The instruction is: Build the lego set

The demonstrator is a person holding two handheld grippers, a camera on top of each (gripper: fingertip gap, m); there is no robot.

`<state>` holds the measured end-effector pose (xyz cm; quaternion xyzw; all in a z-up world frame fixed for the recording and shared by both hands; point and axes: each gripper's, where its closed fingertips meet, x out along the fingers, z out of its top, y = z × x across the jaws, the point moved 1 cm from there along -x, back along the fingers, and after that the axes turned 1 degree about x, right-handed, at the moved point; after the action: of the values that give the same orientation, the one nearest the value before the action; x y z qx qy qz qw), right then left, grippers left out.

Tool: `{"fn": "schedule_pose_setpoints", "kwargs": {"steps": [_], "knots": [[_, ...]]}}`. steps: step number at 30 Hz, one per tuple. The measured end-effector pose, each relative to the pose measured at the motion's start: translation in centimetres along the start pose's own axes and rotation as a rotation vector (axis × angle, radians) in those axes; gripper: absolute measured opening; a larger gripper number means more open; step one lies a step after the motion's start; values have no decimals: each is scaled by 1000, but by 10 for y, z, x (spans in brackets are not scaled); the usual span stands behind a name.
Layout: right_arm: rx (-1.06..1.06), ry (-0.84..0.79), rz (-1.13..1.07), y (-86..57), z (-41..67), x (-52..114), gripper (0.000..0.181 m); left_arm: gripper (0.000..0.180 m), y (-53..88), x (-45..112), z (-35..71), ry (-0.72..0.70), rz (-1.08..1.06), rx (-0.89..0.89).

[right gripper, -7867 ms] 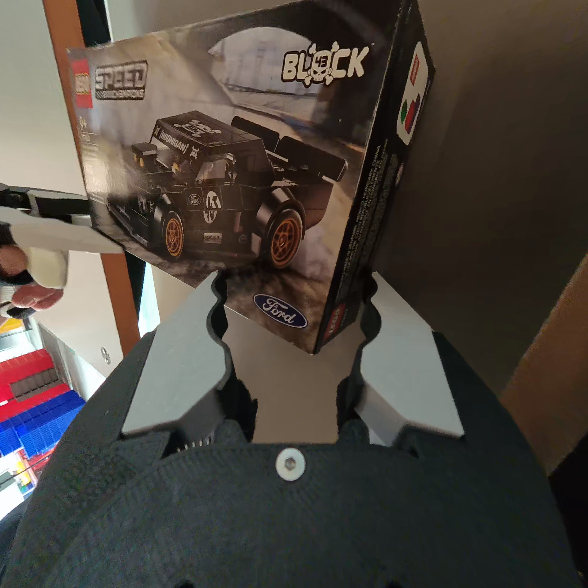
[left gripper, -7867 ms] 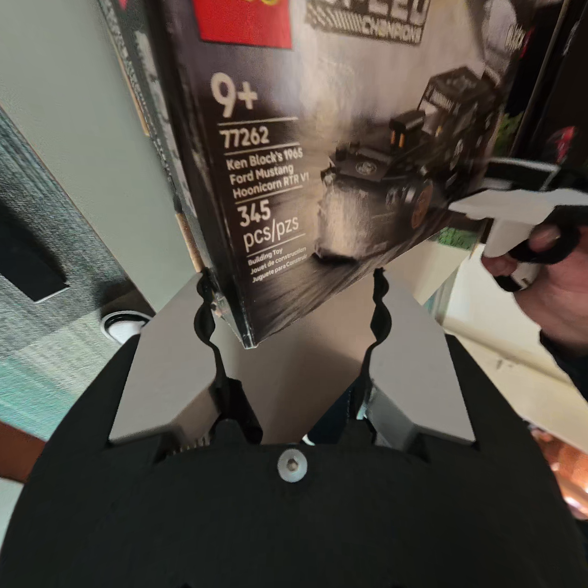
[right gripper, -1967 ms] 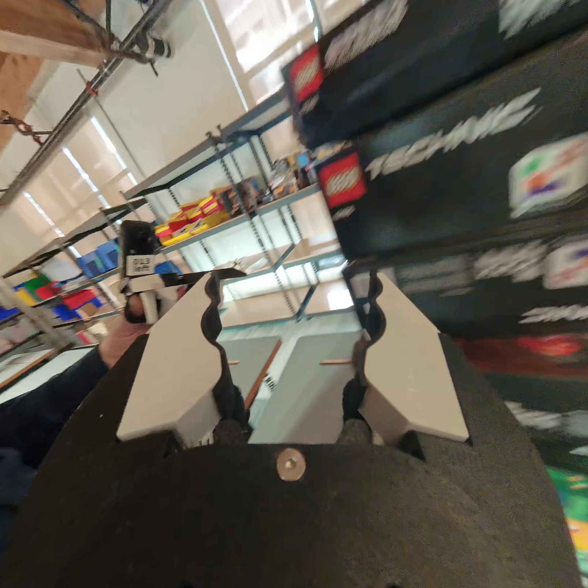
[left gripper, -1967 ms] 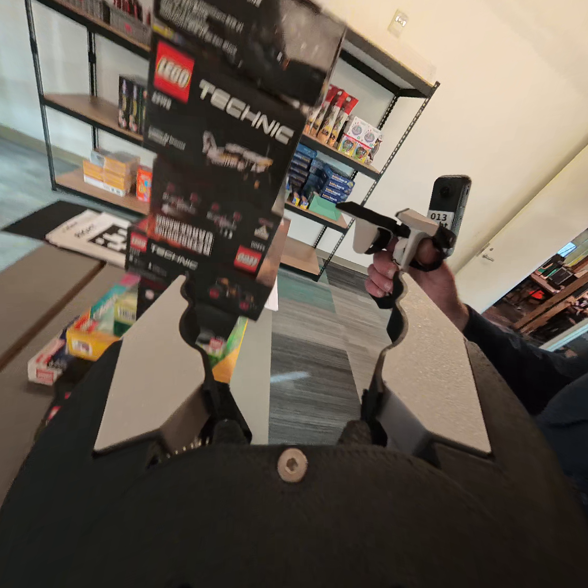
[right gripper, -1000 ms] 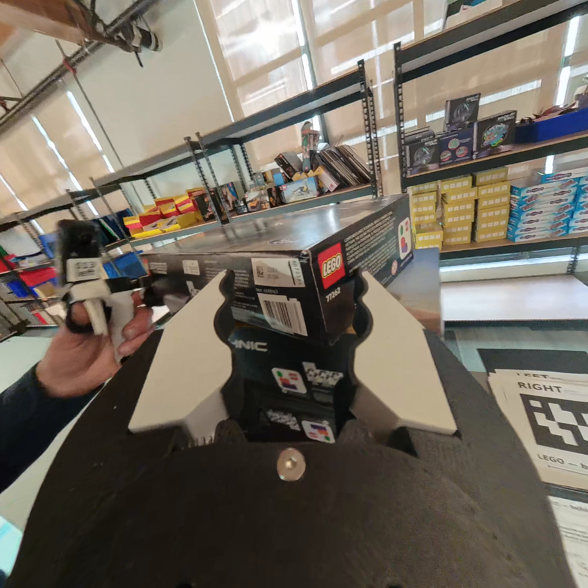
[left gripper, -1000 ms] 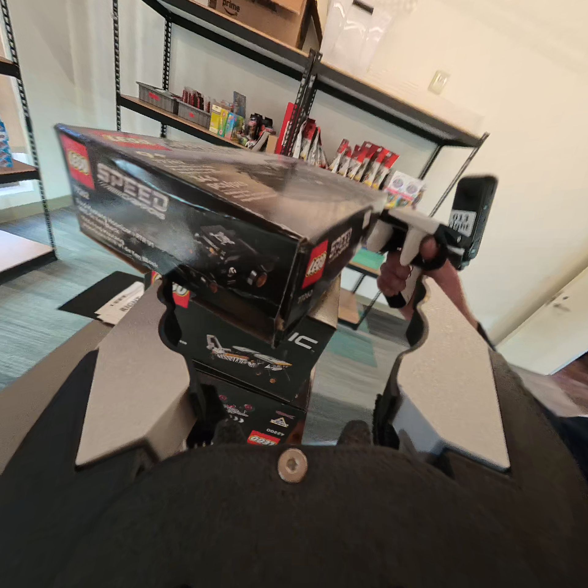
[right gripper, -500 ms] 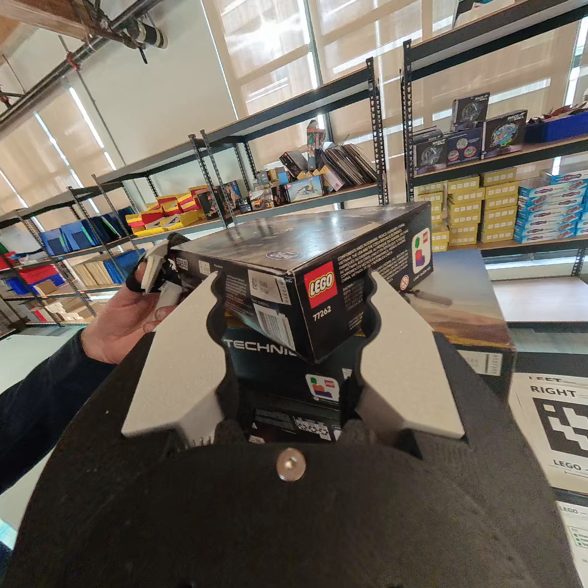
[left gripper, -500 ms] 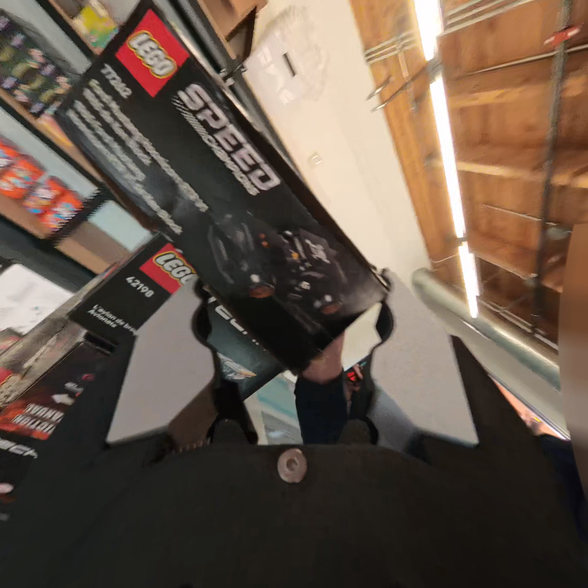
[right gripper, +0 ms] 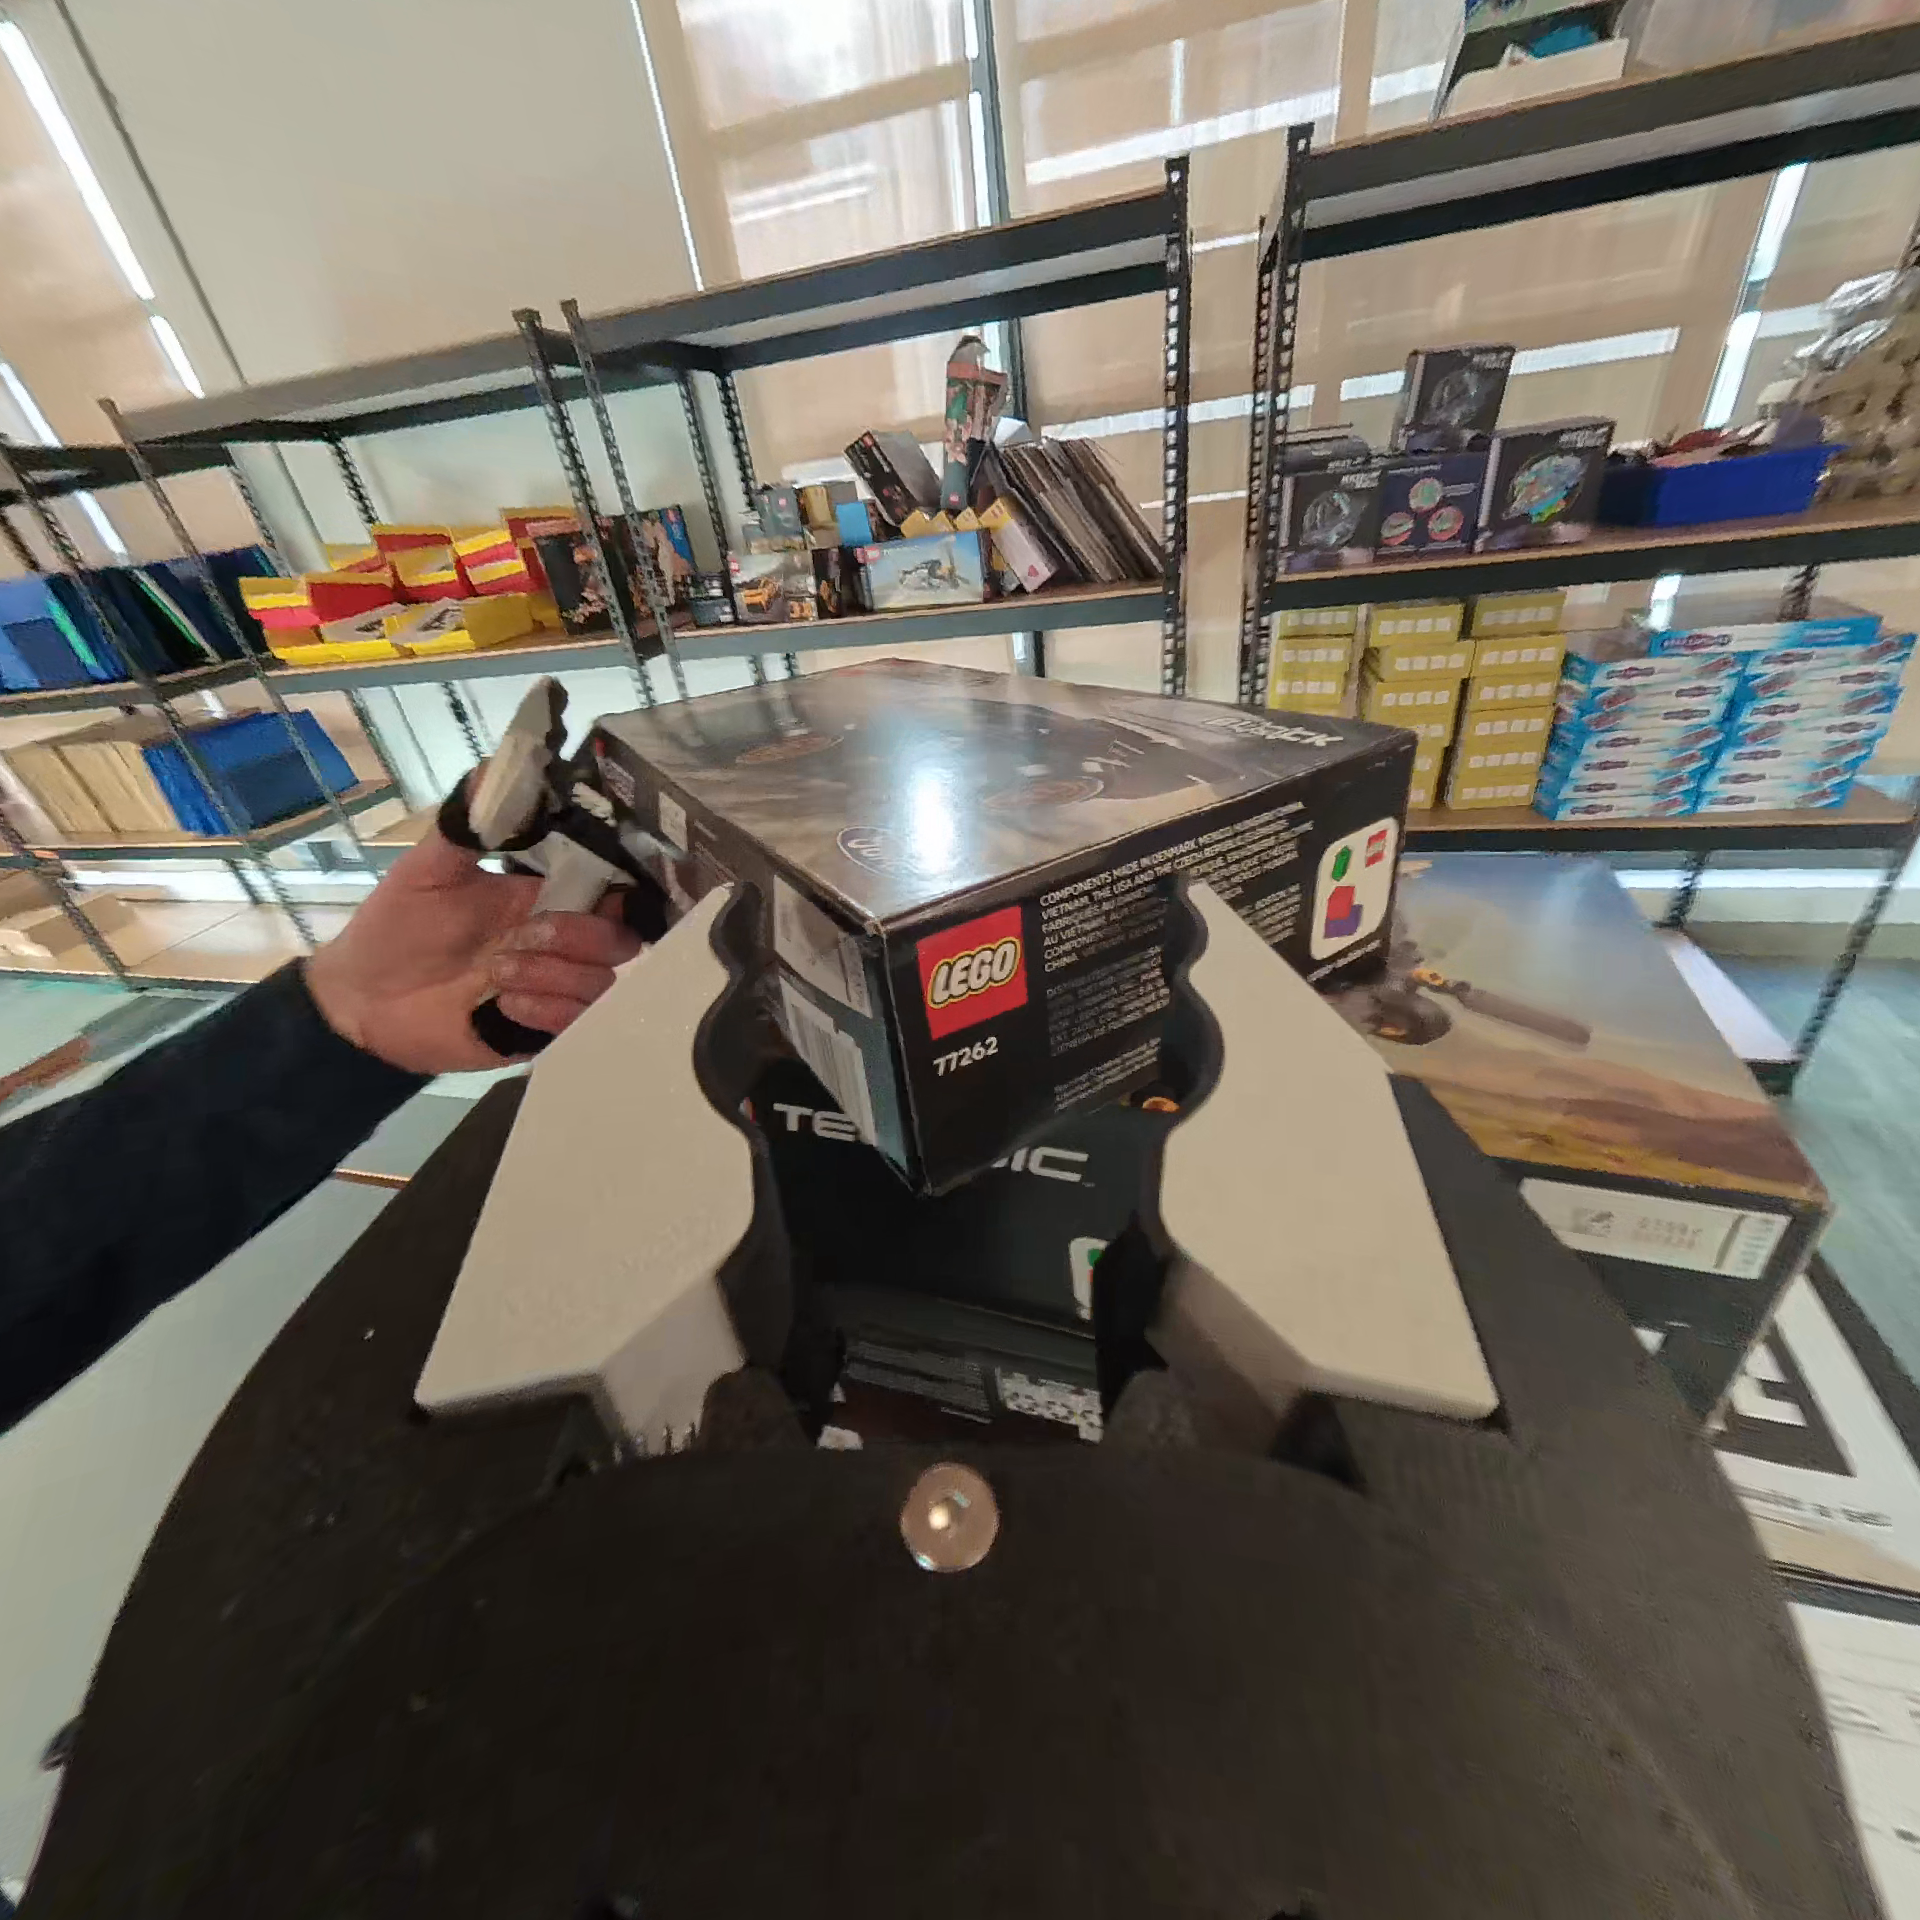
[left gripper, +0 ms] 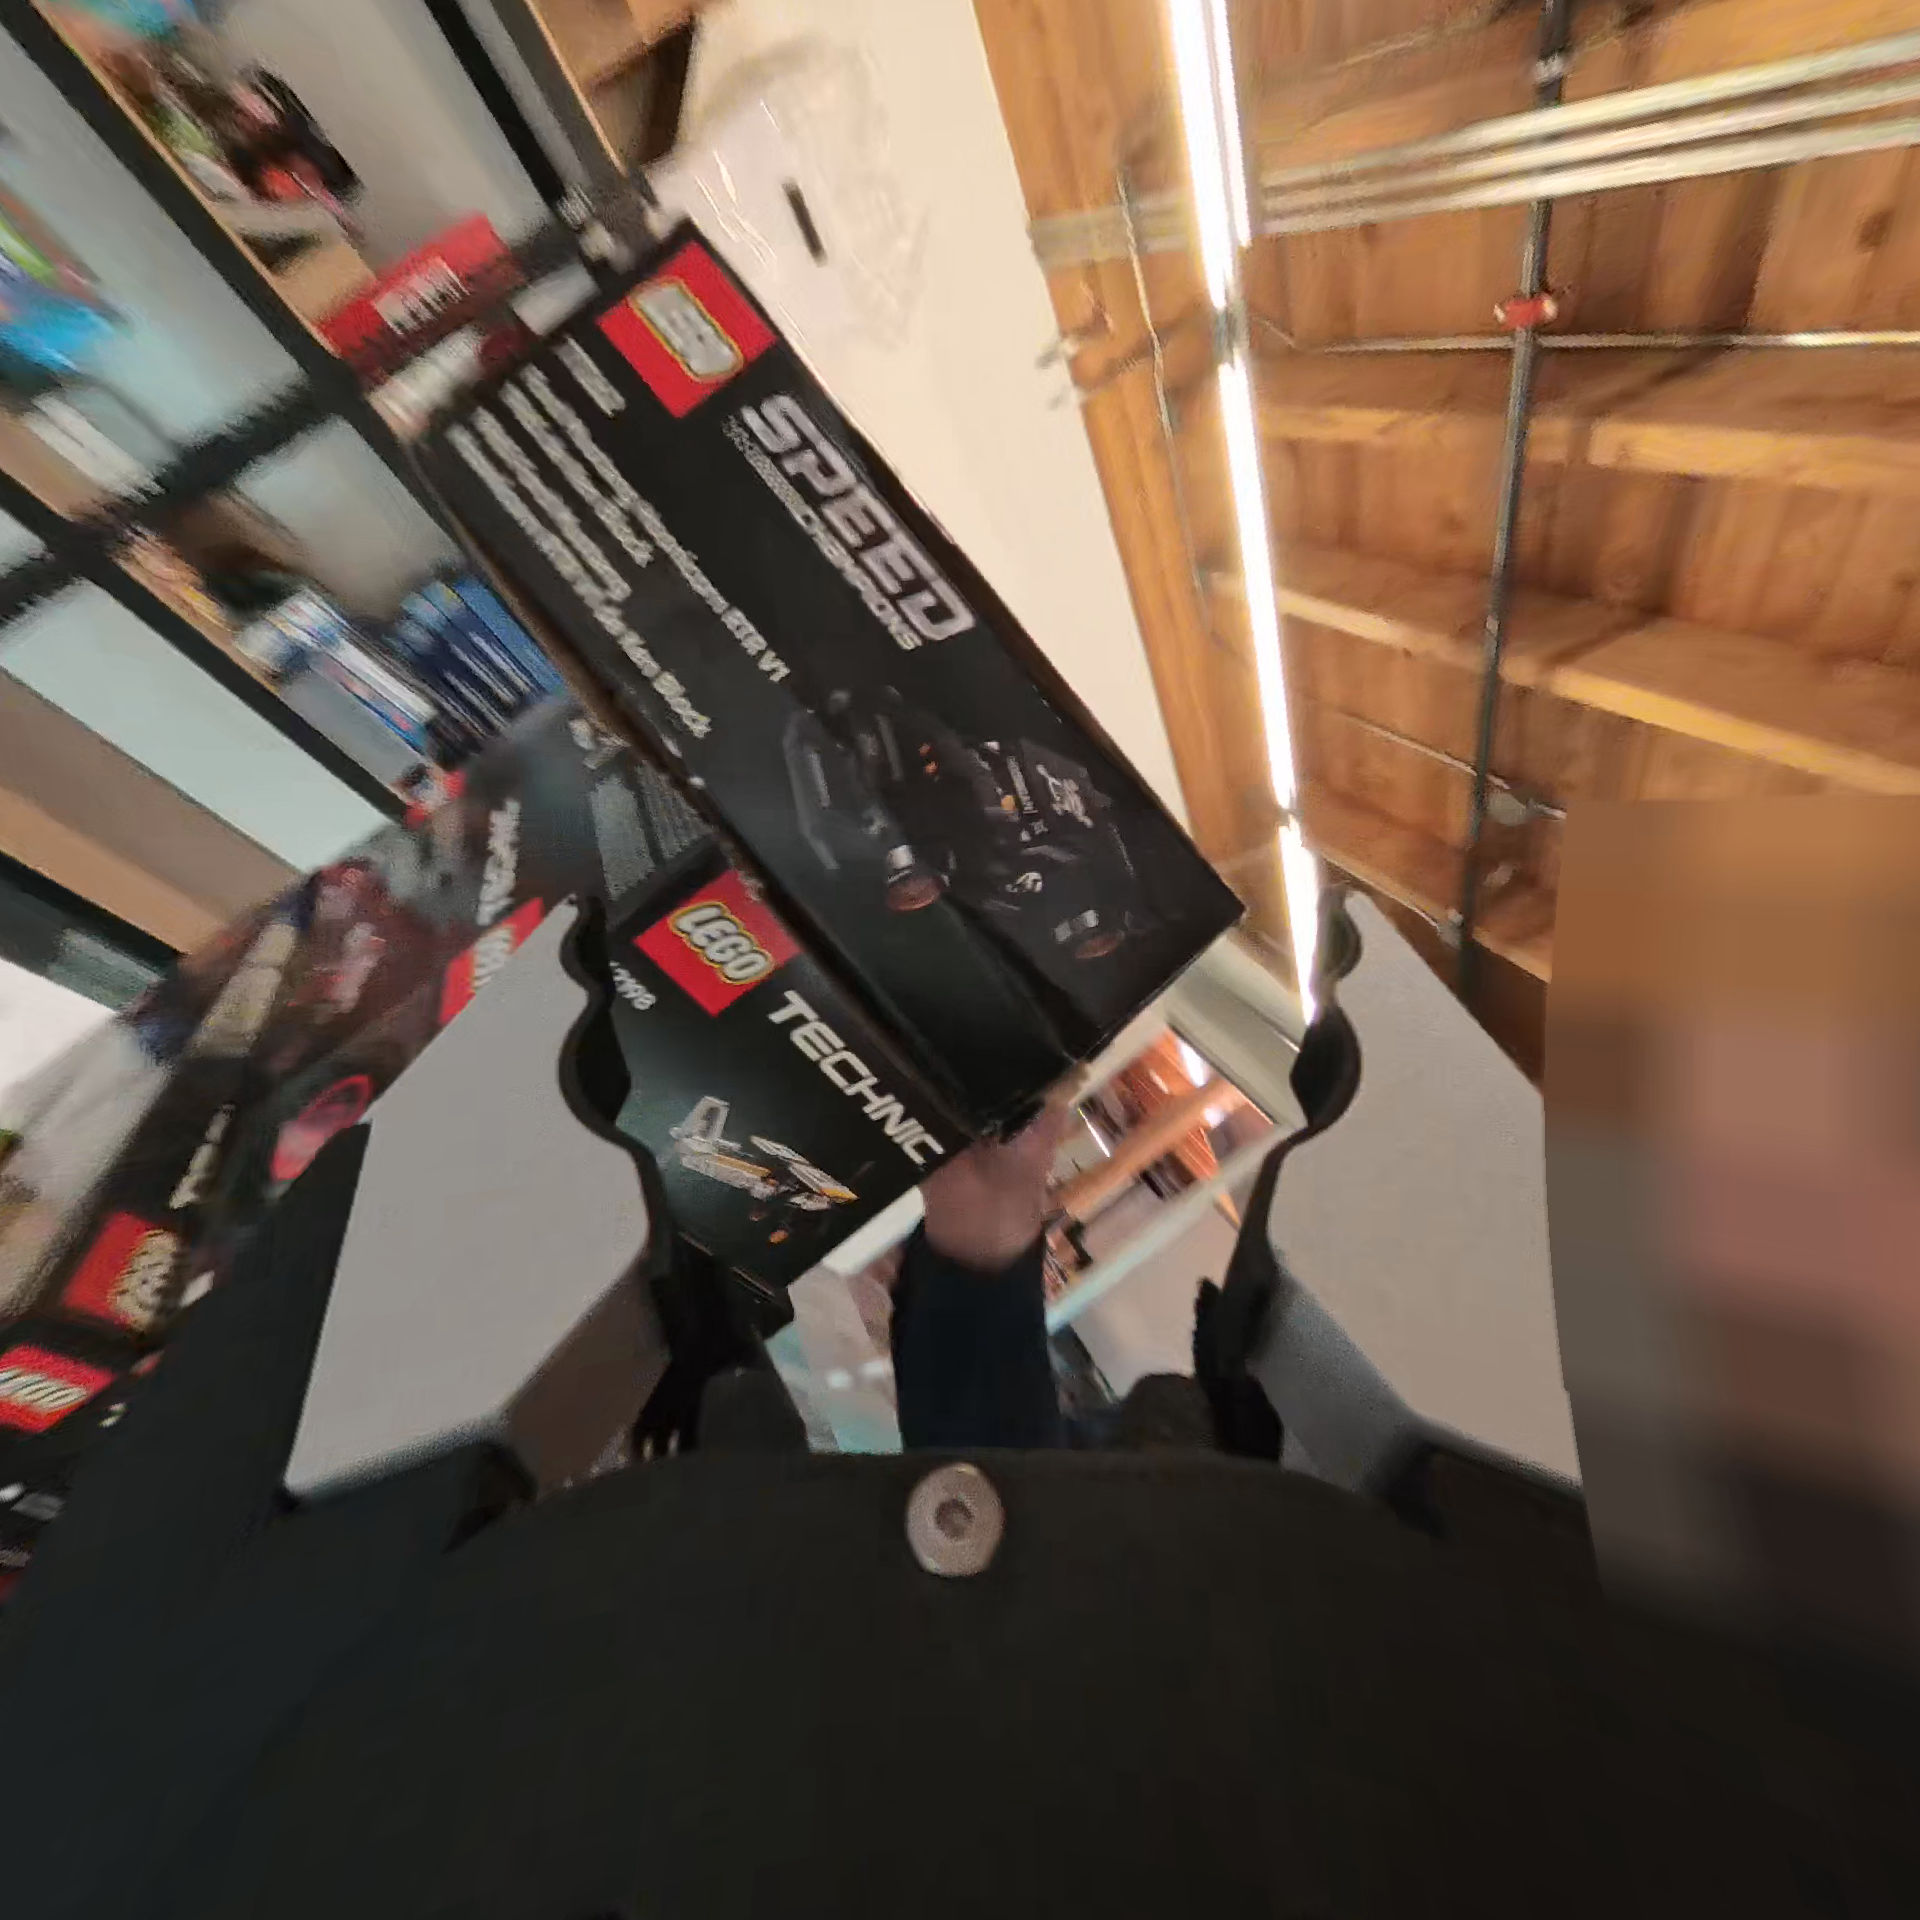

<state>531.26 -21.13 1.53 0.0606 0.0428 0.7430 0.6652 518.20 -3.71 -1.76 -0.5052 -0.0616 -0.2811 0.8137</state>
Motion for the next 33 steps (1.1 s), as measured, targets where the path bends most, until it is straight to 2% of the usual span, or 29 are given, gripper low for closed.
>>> {"fn": "schedule_pose_setpoints", "kwargs": {"steps": [3, 6, 8, 13, 28, 33], "knots": [[28, -12, 29, 4, 0, 2, 76, 135, 2, 11, 0, 71, -30, -15], [22, -7, 32, 7, -1, 4, 72, 122, 4, 14, 12, 59, -31, -9], [6, -2, 10, 7, -2, 4, 74, 113, 0, 19, 12, 114, -44, -15], [46, -21, 1, 6, -2, 0, 85, 109, -6, 27, 9, 184, -20, 67], [25, -165, 175, 112, 4, 13, 88, 106, -84, -59, -1, 56, -110, 291], [8, -148, 275, 171, -10, 27, 84, 108, -99, -129, -32, 78, -63, 332]]}}
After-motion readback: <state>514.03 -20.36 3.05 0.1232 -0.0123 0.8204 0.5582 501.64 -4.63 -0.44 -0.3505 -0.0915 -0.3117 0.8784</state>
